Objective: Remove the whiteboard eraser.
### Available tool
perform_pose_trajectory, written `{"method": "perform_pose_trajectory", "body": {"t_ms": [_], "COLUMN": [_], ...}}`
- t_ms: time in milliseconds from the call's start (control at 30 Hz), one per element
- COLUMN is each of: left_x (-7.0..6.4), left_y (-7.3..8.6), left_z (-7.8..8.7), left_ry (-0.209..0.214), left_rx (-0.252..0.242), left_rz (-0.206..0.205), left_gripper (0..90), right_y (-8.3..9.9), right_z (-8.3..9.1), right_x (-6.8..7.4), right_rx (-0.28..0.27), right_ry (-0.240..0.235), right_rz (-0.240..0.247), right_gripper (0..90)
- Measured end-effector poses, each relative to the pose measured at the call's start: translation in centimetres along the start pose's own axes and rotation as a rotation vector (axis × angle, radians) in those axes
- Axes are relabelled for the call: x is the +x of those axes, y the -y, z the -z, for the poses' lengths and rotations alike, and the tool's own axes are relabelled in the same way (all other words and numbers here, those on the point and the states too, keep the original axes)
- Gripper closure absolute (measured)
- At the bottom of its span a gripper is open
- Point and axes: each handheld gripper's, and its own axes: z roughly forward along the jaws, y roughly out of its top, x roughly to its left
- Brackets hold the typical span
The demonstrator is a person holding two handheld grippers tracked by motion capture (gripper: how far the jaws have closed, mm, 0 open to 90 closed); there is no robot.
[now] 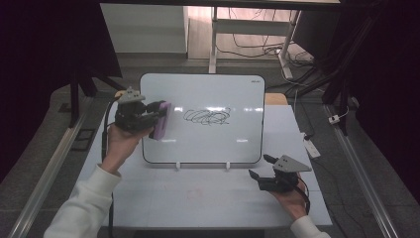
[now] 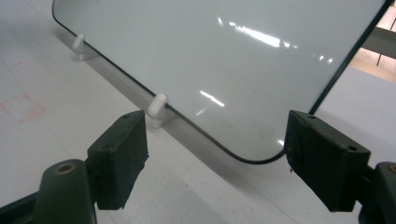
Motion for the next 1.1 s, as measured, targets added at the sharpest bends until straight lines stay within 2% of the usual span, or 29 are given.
{"method": "perform_pose_trajectory", "body": {"t_ms": [167,333,433,667,800,867,1000,1100], "left_x": [-1.1,-2.5,-3.3,-5.3,-6.4,-6.9,-7.7,-8.0], "left_y": [2.3,3.9,4.5,5.6,6.0,6.1,6.2,6.4], "left_z": [-0.5,-1.7,-2.5,-4.3,-5.3,-5.8,-6.6,-7.1], "left_ry": [0.054,0.105,0.133,0.168,0.177,0.185,0.206,0.219], "left_rx": [-0.009,-0.001,0.007,0.012,0.024,0.024,0.029,0.034], "left_rz": [0.014,0.010,0.005,-0.011,-0.020,-0.024,-0.023,-0.018], "left_gripper": [61.1,61.1,61.1,61.0,61.0,61.0,61.1,61.0], "right_y": [-0.3,-0.8,-1.1,-1.9,-2.3,-2.3,-2.6,-2.9], "right_z": [-0.3,-0.4,-0.4,-0.9,-1.4,-1.7,-2.7,-3.7], "right_x": [0.6,1.4,1.9,3.6,4.6,5.3,6.9,7.8], "right_rx": [-0.014,-0.016,-0.019,-0.018,-0.023,-0.031,-0.022,-0.023], "right_ry": [-0.015,0.001,-0.009,-0.045,-0.062,-0.083,-0.117,-0.147], "right_rz": [-0.014,-0.022,-0.051,-0.059,-0.080,-0.103,-0.094,-0.114], "right_gripper": [21.2,21.4,22.3,22.7,21.7,21.7,20.8,20.1]}}
